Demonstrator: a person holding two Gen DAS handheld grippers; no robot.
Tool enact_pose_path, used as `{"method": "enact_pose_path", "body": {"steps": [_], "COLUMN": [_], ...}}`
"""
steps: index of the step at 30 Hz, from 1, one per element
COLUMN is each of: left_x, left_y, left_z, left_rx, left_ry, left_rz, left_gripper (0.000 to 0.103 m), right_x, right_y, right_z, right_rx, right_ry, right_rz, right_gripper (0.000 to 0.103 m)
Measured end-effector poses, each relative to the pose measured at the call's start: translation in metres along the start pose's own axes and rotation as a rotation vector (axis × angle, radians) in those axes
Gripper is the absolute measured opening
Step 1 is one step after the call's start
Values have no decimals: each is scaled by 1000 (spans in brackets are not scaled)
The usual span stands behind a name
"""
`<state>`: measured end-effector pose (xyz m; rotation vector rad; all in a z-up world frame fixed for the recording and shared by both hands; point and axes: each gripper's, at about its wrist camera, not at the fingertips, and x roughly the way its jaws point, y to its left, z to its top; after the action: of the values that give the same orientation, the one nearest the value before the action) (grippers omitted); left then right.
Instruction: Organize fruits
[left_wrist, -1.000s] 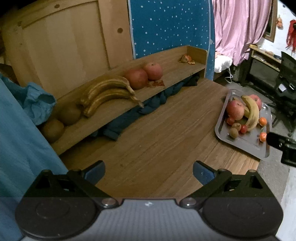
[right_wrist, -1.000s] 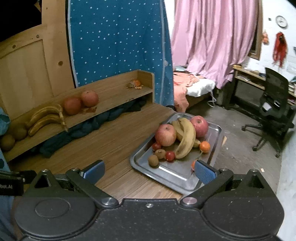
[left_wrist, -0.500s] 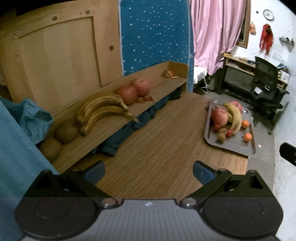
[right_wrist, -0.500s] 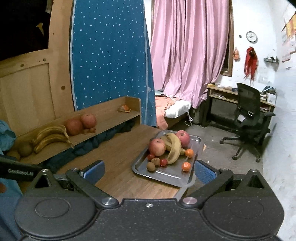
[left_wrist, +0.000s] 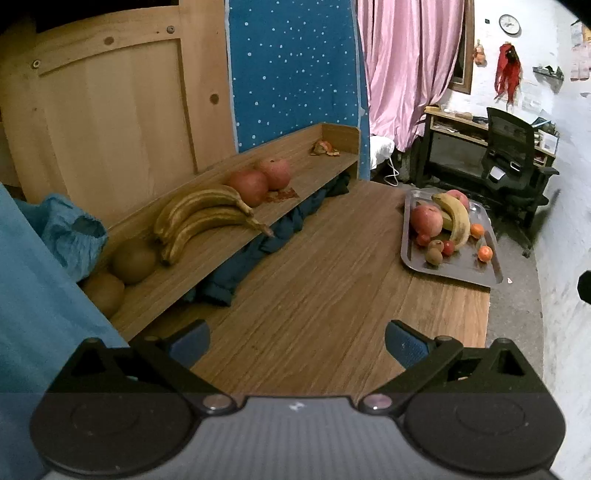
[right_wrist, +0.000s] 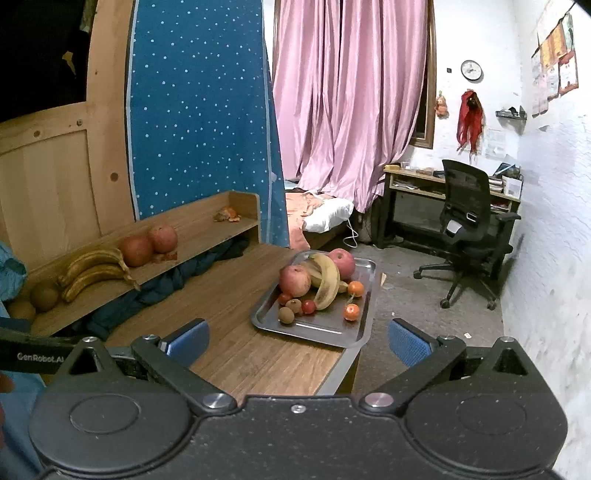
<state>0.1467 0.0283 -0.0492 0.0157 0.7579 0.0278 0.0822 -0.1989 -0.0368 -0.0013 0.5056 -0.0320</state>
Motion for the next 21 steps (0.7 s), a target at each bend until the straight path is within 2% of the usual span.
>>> {"method": "enact_pose_path", "body": {"steps": [12, 21], "left_x": [-4, -2], "left_y": [-2, -3], "left_z": [-9, -19], "left_rx": [6, 15], "left_ry": [-13, -1], "left_rz": [8, 1], "left_gripper": [103, 103], "right_x": [2, 9], "right_y": [-14, -12], "right_z": [-13, -23], "right_rx": [42, 26], "right_ry": [7, 53], "right_rz": [50, 52], "right_gripper": [102, 102]}}
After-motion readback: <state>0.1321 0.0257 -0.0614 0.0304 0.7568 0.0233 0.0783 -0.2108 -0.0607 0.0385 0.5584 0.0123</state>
